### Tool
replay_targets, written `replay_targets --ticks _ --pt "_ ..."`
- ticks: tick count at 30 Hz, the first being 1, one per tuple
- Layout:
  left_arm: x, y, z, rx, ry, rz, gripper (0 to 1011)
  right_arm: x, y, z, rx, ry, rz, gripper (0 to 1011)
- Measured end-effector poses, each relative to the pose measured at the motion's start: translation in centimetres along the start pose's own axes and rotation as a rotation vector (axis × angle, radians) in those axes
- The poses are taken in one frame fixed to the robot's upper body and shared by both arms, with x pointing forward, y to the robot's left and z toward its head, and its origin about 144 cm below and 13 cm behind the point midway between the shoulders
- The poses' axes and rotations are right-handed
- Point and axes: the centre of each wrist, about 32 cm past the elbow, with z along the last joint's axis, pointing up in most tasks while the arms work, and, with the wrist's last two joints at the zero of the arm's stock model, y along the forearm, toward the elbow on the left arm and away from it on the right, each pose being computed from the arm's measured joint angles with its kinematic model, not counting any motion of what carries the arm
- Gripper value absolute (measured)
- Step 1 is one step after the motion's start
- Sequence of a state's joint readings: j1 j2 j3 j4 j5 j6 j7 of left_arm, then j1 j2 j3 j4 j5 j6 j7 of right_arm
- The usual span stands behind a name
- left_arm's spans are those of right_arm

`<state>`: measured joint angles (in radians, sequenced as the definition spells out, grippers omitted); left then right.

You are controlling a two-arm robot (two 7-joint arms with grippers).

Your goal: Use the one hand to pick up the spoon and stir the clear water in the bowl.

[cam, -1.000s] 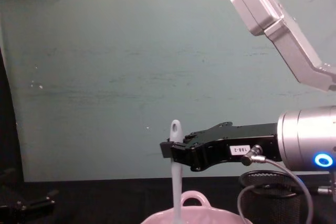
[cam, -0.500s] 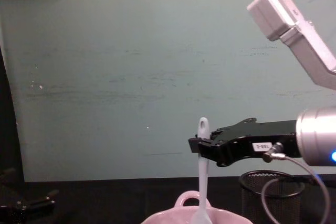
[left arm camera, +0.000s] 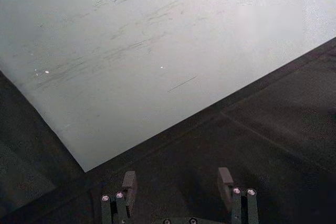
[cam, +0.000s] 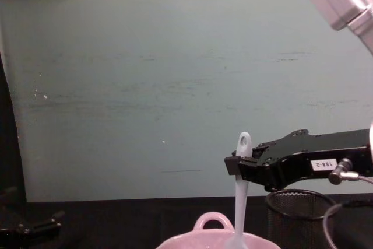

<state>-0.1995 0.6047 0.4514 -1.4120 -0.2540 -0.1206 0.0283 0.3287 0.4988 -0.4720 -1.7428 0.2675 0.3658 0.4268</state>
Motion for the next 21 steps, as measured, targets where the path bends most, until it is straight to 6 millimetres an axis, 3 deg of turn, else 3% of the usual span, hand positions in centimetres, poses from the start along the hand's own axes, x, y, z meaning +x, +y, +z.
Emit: replay_targets --ticks 11,21 --pt "0.0 0.0 0.0 0.0 0.0 0.0 1011 -1.6 -1.0 0.7 0.011 0.069 0.095 121" --pt "0.0 0.0 0.0 0.0 0.0 0.0 1011 -2.4 0.1 0.8 0.024 0.123 0.158 121"
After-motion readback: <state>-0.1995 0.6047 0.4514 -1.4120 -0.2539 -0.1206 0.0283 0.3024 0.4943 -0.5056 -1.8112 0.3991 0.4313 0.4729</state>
